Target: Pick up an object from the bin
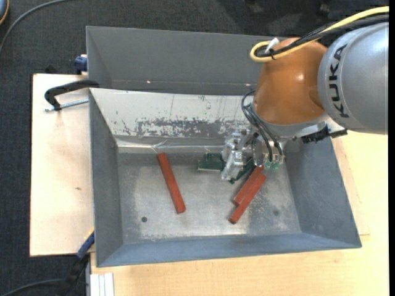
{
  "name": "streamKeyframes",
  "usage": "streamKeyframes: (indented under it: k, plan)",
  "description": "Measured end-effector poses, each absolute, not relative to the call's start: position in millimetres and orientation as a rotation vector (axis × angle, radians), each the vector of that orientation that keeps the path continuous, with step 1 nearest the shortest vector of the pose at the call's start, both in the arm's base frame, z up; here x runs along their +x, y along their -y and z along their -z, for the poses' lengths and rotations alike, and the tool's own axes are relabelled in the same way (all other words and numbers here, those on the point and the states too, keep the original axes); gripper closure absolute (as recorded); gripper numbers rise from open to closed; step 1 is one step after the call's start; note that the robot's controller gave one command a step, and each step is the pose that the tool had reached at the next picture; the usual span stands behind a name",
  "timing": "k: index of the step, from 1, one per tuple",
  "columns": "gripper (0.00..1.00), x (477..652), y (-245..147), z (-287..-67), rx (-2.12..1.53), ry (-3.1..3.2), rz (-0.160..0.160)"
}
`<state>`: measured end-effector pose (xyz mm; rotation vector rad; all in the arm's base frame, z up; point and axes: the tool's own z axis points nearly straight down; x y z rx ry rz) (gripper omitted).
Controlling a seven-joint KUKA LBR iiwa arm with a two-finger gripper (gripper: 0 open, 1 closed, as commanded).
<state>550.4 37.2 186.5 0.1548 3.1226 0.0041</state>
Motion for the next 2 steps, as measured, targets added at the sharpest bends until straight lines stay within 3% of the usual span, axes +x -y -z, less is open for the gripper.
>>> streamKeyframes:
  k: [1, 2]
  plan:
    - [1.0, 560.3, -28, -296, 0.234, -3.117, -0.004]
    - [1.0, 590.4, 1, -231, 0.096, -3.143, 0.001]
